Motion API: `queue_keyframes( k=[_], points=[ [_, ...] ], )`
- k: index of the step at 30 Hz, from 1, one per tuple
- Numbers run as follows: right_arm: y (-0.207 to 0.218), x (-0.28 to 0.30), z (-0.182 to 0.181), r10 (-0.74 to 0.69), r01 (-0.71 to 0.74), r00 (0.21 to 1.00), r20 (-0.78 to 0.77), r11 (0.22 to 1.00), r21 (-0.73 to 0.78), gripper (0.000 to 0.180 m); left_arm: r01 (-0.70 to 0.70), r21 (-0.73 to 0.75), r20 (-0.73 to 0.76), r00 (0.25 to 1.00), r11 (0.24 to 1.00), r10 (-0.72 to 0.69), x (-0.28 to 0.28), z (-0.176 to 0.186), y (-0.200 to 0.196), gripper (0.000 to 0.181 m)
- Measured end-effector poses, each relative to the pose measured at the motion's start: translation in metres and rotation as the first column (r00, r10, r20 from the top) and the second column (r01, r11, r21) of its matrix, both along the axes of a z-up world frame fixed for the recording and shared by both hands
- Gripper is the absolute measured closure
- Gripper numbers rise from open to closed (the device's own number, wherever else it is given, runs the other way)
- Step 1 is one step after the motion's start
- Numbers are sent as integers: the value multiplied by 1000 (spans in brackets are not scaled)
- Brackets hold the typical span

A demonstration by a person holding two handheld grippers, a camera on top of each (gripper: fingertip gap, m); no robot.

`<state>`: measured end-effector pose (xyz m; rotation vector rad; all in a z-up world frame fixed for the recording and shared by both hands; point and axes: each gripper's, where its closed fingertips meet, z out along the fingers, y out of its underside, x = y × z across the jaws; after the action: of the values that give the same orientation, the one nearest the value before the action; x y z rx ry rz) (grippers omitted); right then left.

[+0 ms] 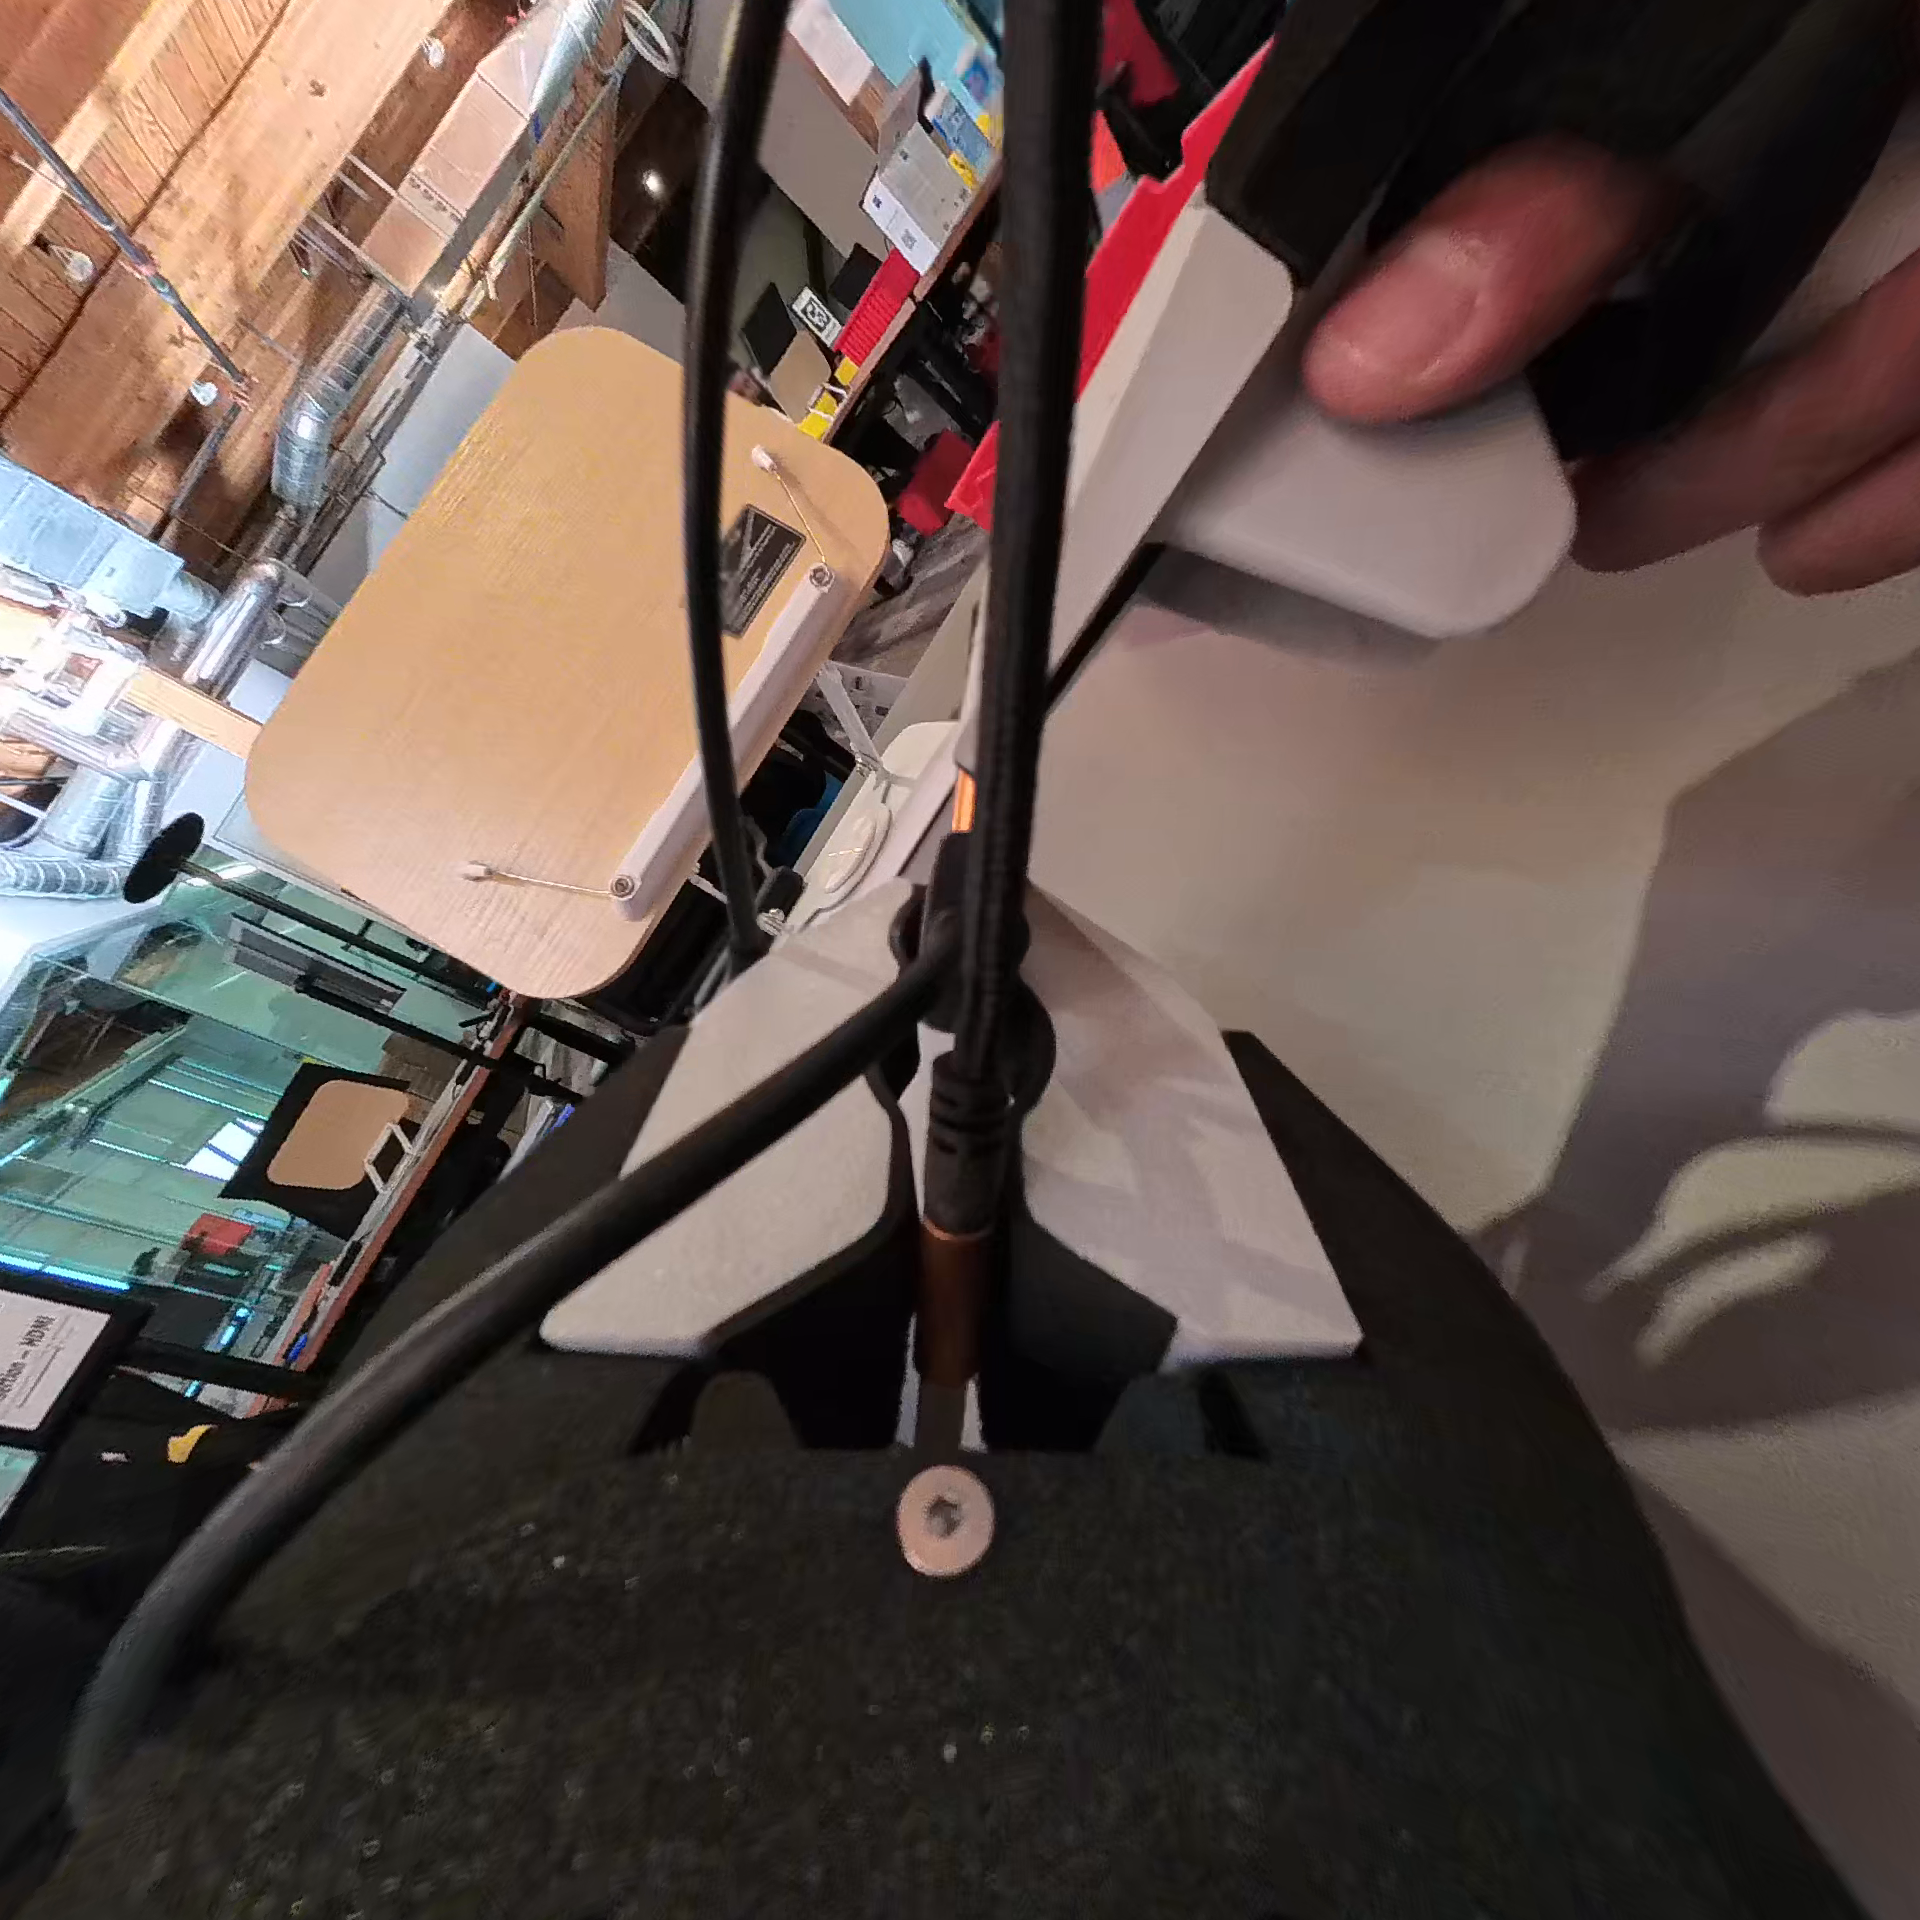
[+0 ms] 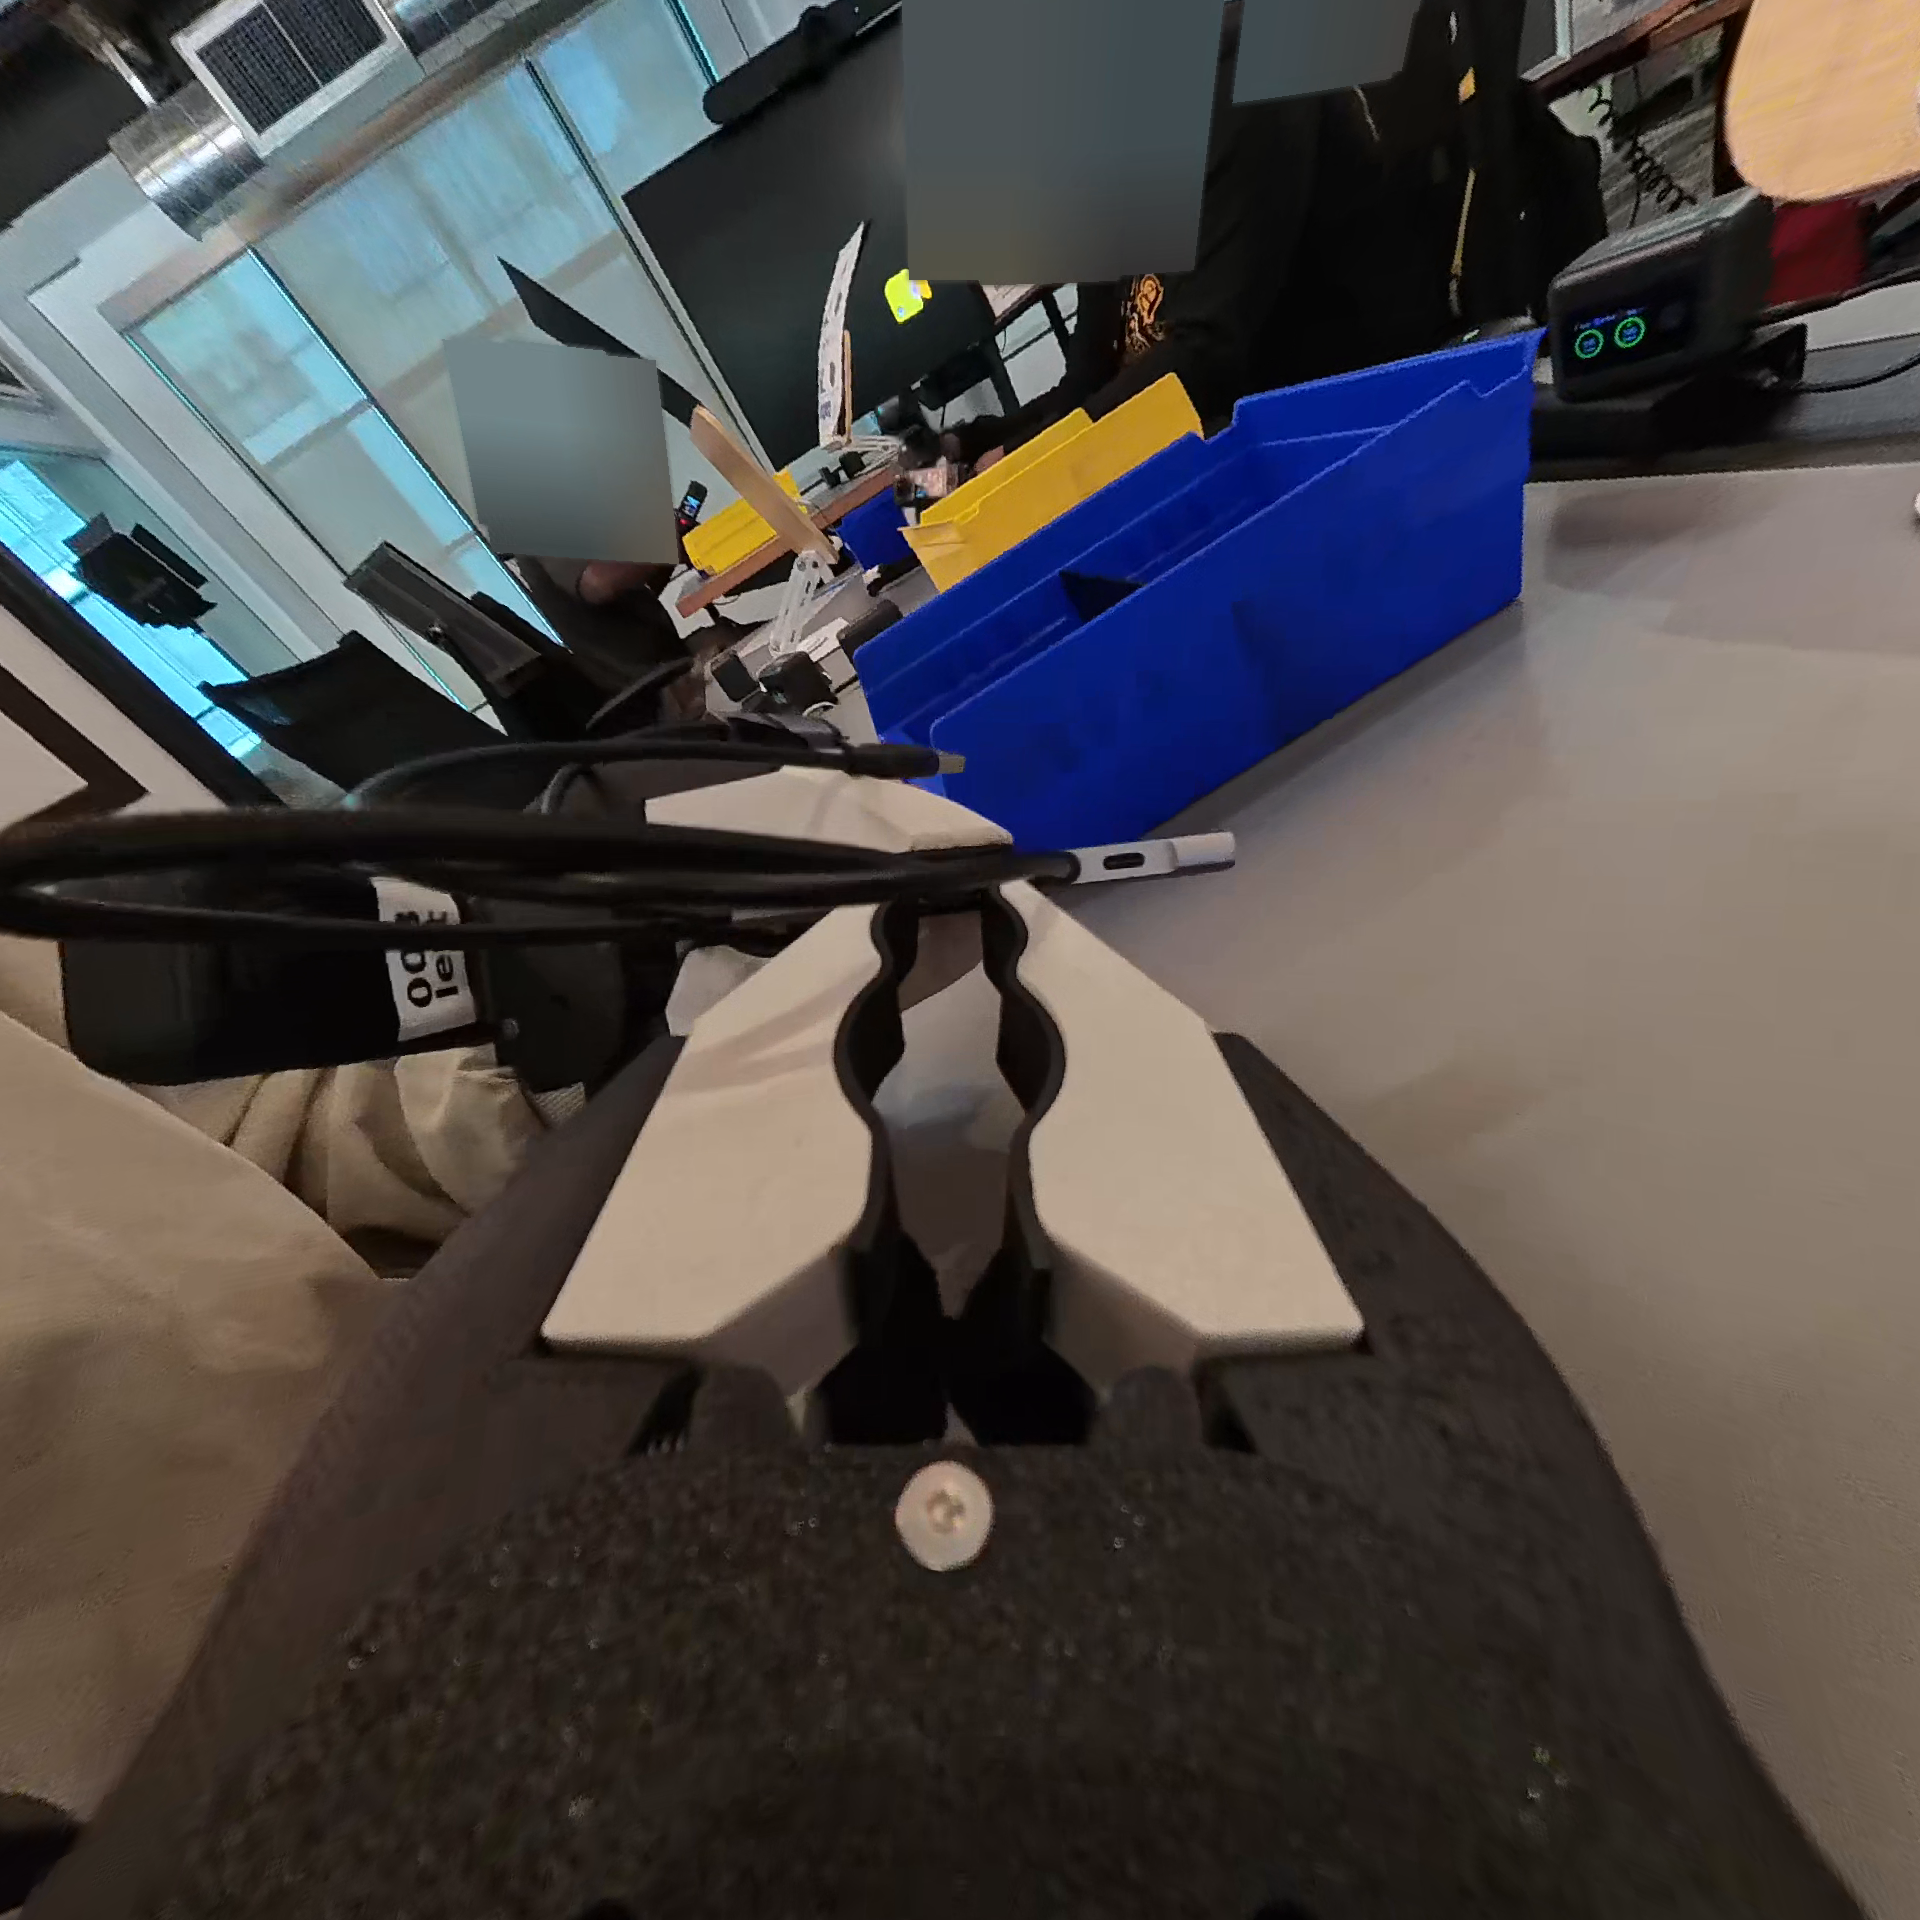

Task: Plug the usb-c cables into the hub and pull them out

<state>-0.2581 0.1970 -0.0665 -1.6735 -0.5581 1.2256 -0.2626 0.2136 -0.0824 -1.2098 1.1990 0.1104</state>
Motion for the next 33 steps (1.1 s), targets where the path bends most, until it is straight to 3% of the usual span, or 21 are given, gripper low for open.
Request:
queue_keyframes(
  k=[11,13,15,18,21,24,26,31,33],
  points=[
    [-8,-4,5,65,-65,998,-25,998,-9,170,68,98,-41,997,993,-64,-7,9,-8,170],
    [-3,5,14,21,-20,997,-71,1000,13,169,-64,103,-27,997,993,67,-32,12,9,171],
    [10,42,26,-37,38,993,-114,999,4,169,-97,53,86,992,994,92,-64,27,21,172],
    [10,46,29,-16,18,999,-34,998,55,168,-59,144,43,998,988,54,-34,47,2,173],
    [14,48,7,-45,35,982,186,998,57,168,-120,-14,97,988,993,120,-33,21,14,171],
    [17,74,-23,-63,59,871,487,998,24,168,-167,-167,244,948,972,205,-50,22,27,171],
    [22,92,-29,-96,92,805,585,995,37,168,-166,-223,284,932,961,227,-55,20,32,172],
    [39,141,1,-281,217,742,609,960,178,169,-156,-289,300,922,944,244,-56,11,34,171],
    [40,161,28,-345,262,765,543,938,227,171,-170,-275,262,934,946,244,-57,7,35,171]
  ],
)
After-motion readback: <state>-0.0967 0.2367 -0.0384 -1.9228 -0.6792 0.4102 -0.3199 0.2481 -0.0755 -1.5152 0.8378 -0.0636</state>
